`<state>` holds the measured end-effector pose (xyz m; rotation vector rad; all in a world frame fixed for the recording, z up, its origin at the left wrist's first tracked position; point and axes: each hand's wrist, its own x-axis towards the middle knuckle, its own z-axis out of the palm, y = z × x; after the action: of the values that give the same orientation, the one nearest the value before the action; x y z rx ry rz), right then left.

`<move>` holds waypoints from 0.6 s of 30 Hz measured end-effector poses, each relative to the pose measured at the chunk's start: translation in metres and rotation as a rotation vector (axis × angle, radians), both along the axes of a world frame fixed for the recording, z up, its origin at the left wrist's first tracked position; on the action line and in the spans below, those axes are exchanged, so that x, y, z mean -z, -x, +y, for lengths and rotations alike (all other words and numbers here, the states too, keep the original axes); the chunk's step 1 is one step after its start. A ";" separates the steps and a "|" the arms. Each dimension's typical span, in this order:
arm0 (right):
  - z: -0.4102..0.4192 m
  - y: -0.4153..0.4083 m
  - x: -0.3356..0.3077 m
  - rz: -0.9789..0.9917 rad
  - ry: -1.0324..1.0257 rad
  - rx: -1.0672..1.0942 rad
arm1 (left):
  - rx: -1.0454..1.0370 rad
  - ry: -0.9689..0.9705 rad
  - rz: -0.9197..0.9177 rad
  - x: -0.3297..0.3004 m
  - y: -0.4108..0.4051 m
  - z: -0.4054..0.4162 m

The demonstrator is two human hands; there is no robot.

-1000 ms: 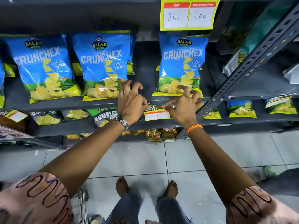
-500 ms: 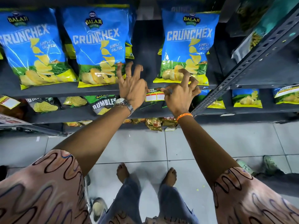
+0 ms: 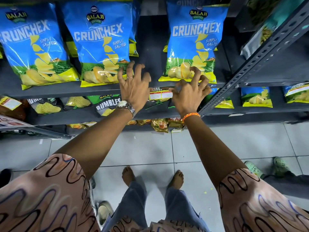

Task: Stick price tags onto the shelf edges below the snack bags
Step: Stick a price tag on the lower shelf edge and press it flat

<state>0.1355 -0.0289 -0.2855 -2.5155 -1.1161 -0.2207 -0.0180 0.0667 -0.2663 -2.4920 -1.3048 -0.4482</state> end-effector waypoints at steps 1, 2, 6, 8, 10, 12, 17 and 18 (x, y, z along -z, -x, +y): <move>-0.002 -0.002 0.000 0.002 -0.001 -0.003 | 0.010 -0.019 -0.003 0.003 0.005 -0.001; -0.005 -0.004 0.000 0.010 -0.010 -0.009 | 0.017 -0.045 -0.002 0.007 0.012 -0.002; -0.009 -0.011 -0.003 0.035 -0.062 -0.122 | -0.012 -0.132 -0.008 0.031 0.045 -0.012; -0.005 -0.008 -0.003 0.037 -0.064 -0.200 | -0.071 -0.097 0.013 0.042 0.058 -0.017; 0.002 -0.002 -0.002 0.022 -0.037 -0.226 | -0.139 -0.011 0.048 0.049 0.067 -0.021; 0.009 0.002 0.000 0.013 -0.034 -0.226 | -0.166 0.063 0.078 0.052 0.072 -0.021; 0.012 0.001 0.009 -0.083 -0.027 -0.242 | -0.161 0.127 0.112 0.056 0.074 -0.021; 0.012 0.000 0.007 -0.080 -0.037 -0.251 | -0.161 0.147 0.111 0.054 0.073 -0.021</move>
<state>0.1354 -0.0174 -0.2923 -2.3245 -1.4310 -0.2721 -0.0910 0.0456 -0.3198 -2.4614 -1.5282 -0.1809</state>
